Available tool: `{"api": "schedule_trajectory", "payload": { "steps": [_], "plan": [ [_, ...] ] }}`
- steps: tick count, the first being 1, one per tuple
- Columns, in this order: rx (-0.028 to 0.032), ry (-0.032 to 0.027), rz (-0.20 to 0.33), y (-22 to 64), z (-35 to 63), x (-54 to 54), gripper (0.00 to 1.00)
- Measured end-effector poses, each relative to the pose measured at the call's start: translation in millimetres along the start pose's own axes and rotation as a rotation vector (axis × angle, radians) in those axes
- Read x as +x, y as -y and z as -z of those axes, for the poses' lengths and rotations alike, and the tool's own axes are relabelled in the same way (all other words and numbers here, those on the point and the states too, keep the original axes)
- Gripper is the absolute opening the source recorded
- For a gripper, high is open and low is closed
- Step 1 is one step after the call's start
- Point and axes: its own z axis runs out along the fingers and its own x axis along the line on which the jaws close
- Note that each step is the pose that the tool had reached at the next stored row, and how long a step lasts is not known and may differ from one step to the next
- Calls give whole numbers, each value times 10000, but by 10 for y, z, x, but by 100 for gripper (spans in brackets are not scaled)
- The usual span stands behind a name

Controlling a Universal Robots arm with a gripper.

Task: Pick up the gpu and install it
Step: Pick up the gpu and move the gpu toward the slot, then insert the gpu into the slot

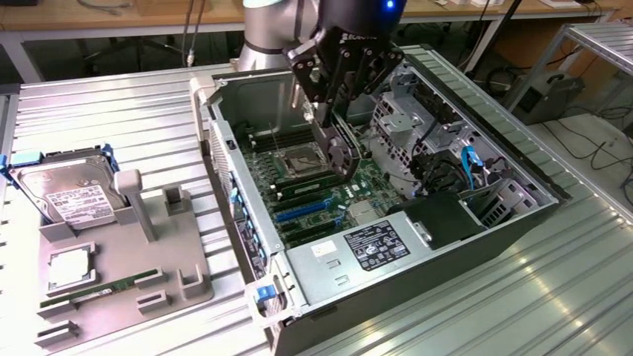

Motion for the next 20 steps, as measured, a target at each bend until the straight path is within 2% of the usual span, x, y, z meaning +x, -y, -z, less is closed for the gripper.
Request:
{"api": "schedule_trajectory", "payload": {
  "steps": [5,12,14,20],
  "plan": [
    [0,0,-1,-7,-90,-93,26],
    [-1,-1,0,-20,-256,-295,26],
    [1,-33,0,-19,-262,-320,26],
    [0,-37,-1,-19,-263,-320,26]
  ]
}}
